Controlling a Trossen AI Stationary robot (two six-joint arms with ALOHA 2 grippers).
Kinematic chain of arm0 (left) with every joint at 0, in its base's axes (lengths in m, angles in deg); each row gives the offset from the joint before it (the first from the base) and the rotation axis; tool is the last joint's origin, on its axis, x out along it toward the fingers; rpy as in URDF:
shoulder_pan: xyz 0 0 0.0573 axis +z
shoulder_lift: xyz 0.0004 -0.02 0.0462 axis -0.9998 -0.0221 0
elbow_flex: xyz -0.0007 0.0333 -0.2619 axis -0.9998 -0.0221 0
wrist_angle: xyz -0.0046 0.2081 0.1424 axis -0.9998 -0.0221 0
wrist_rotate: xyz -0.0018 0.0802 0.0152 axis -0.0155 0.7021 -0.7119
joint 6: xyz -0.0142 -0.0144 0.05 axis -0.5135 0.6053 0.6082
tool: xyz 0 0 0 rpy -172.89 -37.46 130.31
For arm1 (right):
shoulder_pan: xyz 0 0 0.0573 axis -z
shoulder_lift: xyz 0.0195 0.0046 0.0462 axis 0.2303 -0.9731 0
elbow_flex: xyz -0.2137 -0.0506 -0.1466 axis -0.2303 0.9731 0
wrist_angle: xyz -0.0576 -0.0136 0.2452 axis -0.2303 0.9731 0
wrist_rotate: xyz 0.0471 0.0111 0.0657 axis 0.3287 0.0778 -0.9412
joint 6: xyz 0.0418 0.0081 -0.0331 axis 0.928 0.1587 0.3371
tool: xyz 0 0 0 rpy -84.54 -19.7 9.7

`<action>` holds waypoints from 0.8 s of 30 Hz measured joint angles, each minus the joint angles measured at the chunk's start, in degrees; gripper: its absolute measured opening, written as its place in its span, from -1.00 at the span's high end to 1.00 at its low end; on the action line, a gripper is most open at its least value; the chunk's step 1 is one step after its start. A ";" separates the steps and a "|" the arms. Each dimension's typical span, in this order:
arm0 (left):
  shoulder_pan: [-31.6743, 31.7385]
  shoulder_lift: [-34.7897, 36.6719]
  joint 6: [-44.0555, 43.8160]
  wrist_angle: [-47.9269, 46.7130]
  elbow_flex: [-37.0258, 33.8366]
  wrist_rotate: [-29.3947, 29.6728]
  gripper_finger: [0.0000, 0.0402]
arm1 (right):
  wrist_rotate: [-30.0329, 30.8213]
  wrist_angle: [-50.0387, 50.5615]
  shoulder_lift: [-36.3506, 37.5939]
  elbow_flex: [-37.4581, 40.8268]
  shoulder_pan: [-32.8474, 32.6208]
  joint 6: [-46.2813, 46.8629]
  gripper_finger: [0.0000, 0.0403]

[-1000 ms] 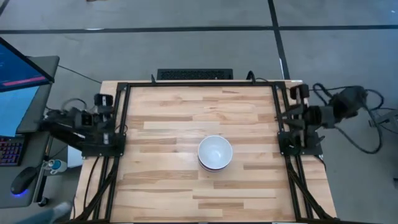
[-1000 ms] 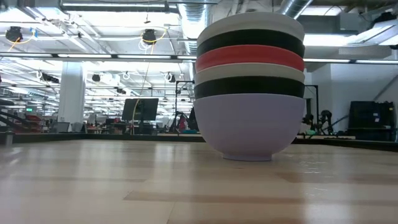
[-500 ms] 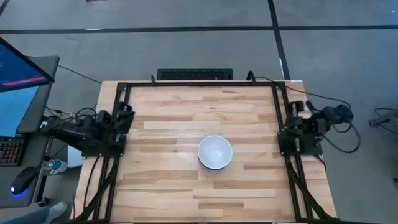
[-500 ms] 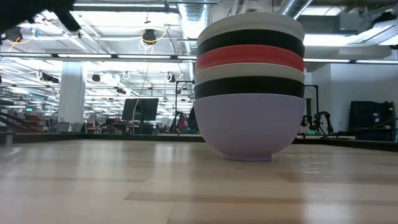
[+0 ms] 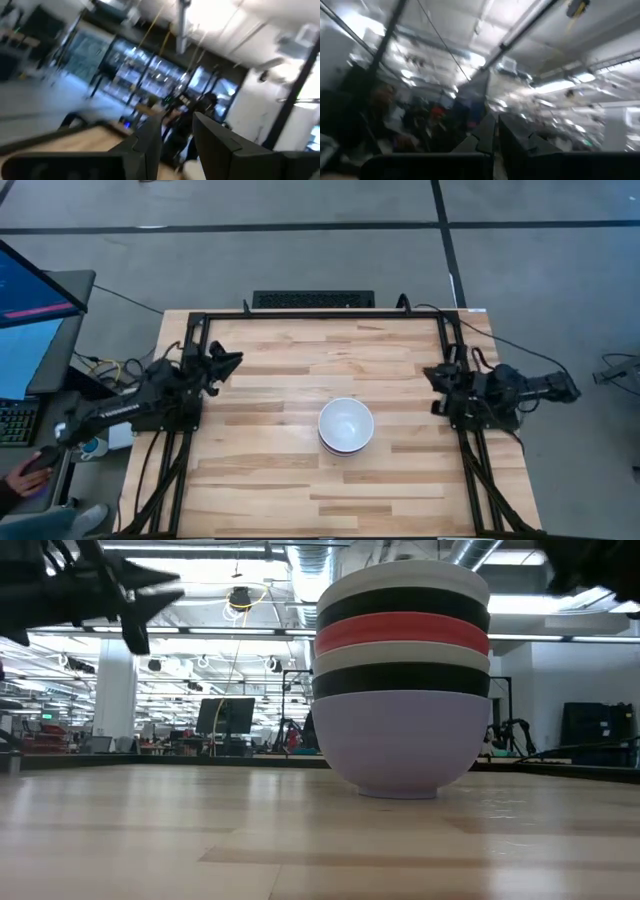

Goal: Nest bowls inside each other
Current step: Return to Home Position

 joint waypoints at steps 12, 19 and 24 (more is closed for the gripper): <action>8.56 -0.01 5.61 -29.34 -0.04 6.05 0.49 | 3.43 24.01 -0.01 0.00 6.14 1.37 0.77; 8.55 -2.08 5.15 -32.37 0.49 7.02 0.49 | 3.00 32.38 -0.23 -0.04 6.11 1.31 0.77; 8.54 -2.02 4.91 -32.63 0.61 7.03 0.49 | 3.23 32.44 -0.68 -0.07 6.02 1.32 0.77</action>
